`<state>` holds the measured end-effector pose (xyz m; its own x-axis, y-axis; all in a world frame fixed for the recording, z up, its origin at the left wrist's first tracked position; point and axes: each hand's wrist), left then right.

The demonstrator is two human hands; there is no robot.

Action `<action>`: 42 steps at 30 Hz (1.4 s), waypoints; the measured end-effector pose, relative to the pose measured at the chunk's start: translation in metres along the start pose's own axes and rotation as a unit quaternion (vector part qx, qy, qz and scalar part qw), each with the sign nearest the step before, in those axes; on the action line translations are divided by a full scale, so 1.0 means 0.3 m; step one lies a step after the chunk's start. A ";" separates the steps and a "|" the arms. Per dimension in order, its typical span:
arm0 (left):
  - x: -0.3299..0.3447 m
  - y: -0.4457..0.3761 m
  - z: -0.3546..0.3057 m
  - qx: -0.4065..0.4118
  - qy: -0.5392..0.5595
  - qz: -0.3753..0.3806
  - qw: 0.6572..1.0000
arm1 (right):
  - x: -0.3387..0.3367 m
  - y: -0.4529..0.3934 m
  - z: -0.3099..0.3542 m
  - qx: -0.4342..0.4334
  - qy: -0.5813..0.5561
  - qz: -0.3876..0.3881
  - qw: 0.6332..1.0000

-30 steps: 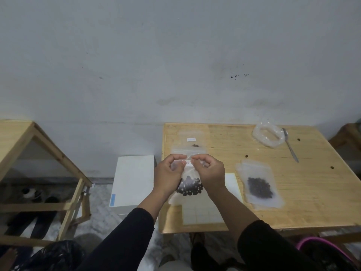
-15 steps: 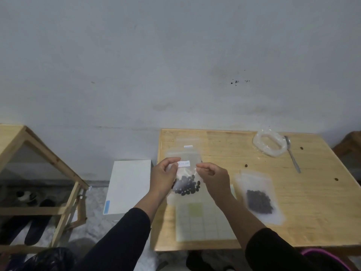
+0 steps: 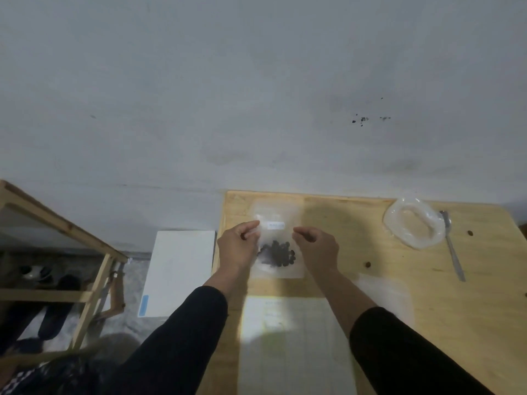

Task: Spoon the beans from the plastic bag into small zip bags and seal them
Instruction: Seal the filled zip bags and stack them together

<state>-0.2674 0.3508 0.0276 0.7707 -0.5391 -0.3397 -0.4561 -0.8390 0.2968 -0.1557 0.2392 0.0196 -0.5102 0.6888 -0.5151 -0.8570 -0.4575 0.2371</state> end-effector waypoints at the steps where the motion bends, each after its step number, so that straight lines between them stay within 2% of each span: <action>1: 0.012 -0.013 0.002 -0.007 0.001 -0.001 1.000 | 0.006 -0.022 -0.006 -0.002 0.015 0.011 1.000; 10: 0.048 -0.064 0.046 -0.002 -0.102 0.003 0.995 | 0.035 -0.101 -0.062 -0.039 0.117 0.035 0.992; 13: 0.047 -0.062 0.036 0.031 -0.161 0.008 0.986 | 0.029 -0.091 -0.069 -0.097 0.160 0.047 0.981; 16: 0.051 -0.050 0.018 0.064 -0.218 0.025 0.973 | 0.015 -0.068 -0.062 -0.139 0.255 0.090 0.953; 19: 0.061 -0.026 -0.009 0.099 -0.252 0.048 0.961 | -0.007 -0.038 -0.046 -0.112 0.318 0.126 0.933; 24: 0.111 0.050 -0.044 0.161 -0.273 0.095 0.944 | -0.098 0.055 -0.080 -0.169 0.338 0.092 0.921; 30: 0.255 0.208 -0.041 0.270 -0.306 0.165 0.898 | -0.289 0.197 -0.177 -0.102 0.365 0.027 0.925; 35: 0.385 0.341 0.016 0.233 -0.309 0.246 0.889 | -0.433 0.318 -0.329 -0.013 0.346 -0.033 0.938; 38: 0.437 0.406 0.043 0.221 -0.317 0.271 0.882 | -0.480 0.363 -0.400 0.041 0.314 -0.047 0.947; 42: 0.472 0.460 0.059 0.205 -0.291 0.285 0.890 | -0.495 0.389 -0.438 0.063 0.270 -0.059 0.959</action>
<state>-0.2292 0.1573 0.0048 0.0556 -0.7318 -0.6793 -0.9152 -0.3093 0.2583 -0.1704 0.0096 0.0154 -0.3269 0.3251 -0.8874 -0.9258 -0.2988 0.2315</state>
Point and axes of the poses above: each hand's wrist, its own y-axis away from the middle knuckle, its own x-axis out of the palm, z = x × y, and after that the axes turned 1 degree about x, right-handed
